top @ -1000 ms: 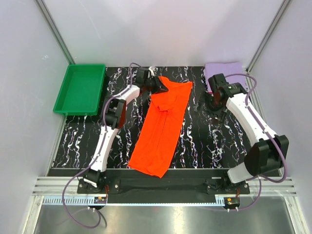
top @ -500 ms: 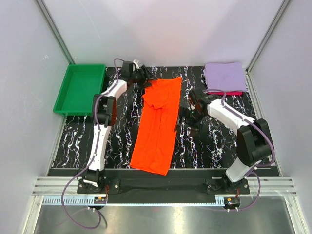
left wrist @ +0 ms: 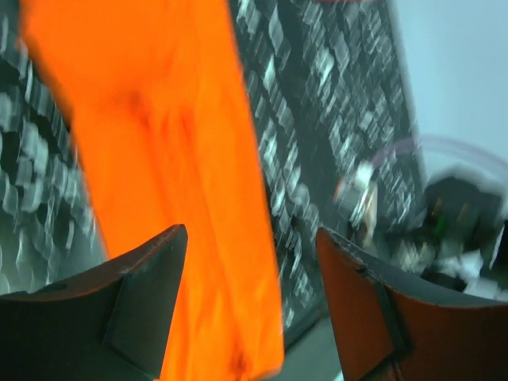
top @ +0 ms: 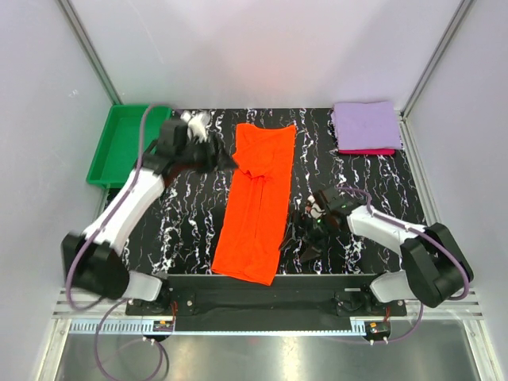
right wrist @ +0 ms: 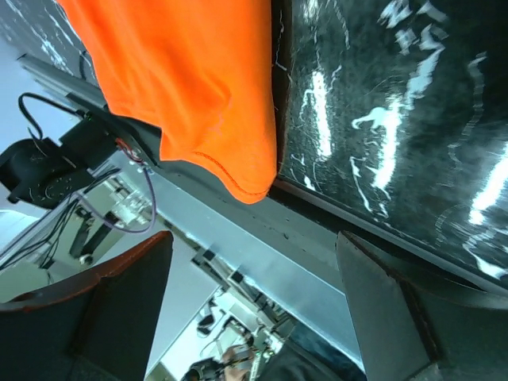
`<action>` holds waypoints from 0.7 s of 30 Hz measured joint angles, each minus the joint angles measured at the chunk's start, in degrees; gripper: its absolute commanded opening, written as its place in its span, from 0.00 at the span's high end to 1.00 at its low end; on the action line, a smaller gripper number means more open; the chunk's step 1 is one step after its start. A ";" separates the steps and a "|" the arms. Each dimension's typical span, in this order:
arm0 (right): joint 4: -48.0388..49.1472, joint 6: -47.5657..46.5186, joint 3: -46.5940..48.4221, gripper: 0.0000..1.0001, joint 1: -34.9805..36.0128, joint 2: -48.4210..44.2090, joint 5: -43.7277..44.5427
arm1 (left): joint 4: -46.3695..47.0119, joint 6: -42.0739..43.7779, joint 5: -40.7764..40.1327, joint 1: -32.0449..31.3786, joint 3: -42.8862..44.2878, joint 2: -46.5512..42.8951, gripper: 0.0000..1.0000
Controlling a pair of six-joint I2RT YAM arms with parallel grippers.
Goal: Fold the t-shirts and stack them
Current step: Fold the tshirt
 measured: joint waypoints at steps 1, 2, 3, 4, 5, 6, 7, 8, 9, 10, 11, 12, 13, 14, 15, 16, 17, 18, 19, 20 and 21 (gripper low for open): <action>2.23 1.49 -1.75 0.10 0.59 -0.39 -0.74 | -0.20 0.74 -0.33 0.00 -5.49 -4.96 0.29; 4.33 2.95 -3.21 0.10 1.53 -0.52 -1.42 | -1.09 1.18 -0.46 0.00 -11.26 -9.90 0.29; 6.36 4.52 -4.46 0.10 2.75 -0.52 -1.64 | -2.03 1.51 -0.59 0.00 -15.06 -12.55 0.28; 8.13 5.88 -5.44 0.12 4.15 -0.55 -1.66 | -2.56 1.55 -0.66 -0.04 -20.26 -15.47 0.28; 9.90 7.28 -6.21 0.14 5.44 -0.59 -1.60 | -2.91 1.53 -0.72 -0.11 -23.98 -17.29 0.27; 11.80 8.76 -6.88 0.16 6.73 -0.63 -1.51 | -3.52 1.46 -0.85 -0.24 -28.30 -18.95 0.26; 13.20 9.86 -7.37 0.18 7.50 -0.63 -1.46 | -4.55 1.27 -1.01 -0.44 -32.59 -20.44 0.25; 15.67 11.47 -8.22 0.24 8.52 -0.72 -1.40 | -4.79 0.98 -1.29 -0.59 -35.95 -21.66 0.24; 18.14 13.07 -9.20 0.29 9.40 -0.74 -1.36 | -5.42 0.66 -1.66 -0.79 -38.18 -22.53 0.24; 20.81 14.82 -10.40 0.31 10.51 -0.70 -1.07 | -6.49 0.07 -2.93 -1.66 -40.09 -23.47 0.23; 23.02 16.50 -11.41 0.31 11.61 -0.46 -0.79 | -7.72 -0.48 -4.11 -2.78 -40.81 -24.06 0.23; 24.83 17.97 -12.28 0.31 12.85 0.11 -0.44 | -8.33 -1.16 -5.33 -4.13 -40.83 -24.37 0.25; 26.34 19.19 -12.76 0.31 14.10 0.98 0.15 | -8.26 -2.32 -6.75 -5.29 -40.70 -24.48 0.27; 27.52 20.22 -13.09 0.30 15.26 1.92 0.87 | -8.24 -3.41 -7.82 -6.10 -40.61 -24.48 0.27; 28.30 21.14 -13.31 0.29 16.24 2.49 1.70 | -8.37 -4.48 -8.57 -6.45 -40.63 -24.37 0.28; 29.05 21.97 -13.73 0.27 17.03 2.67 2.36 | -8.59 -6.19 -9.77 -6.64 -40.72 -24.20 0.28; 29.70 22.73 -14.16 0.25 17.57 2.56 3.17 | -8.59 -7.39 -10.47 -6.84 -41.03 -24.11 0.28; 30.08 23.50 -14.71 0.24 17.94 2.14 3.96 | -8.39 -8.81 -11.30 -7.06 -41.77 -24.26 0.28; 30.16 23.91 -15.26 0.23 18.12 1.53 4.55 | -8.28 -10.27 -12.24 -7.34 -42.84 -24.65 0.28; 30.25 24.41 -16.02 0.23 18.18 0.35 5.27 | -8.28 -11.63 -13.14 -7.69 -44.26 -25.42 0.29; 30.18 24.83 -16.76 0.23 18.23 -0.96 6.10 | -8.61 -12.94 -13.79 -7.98 -45.86 -26.69 0.30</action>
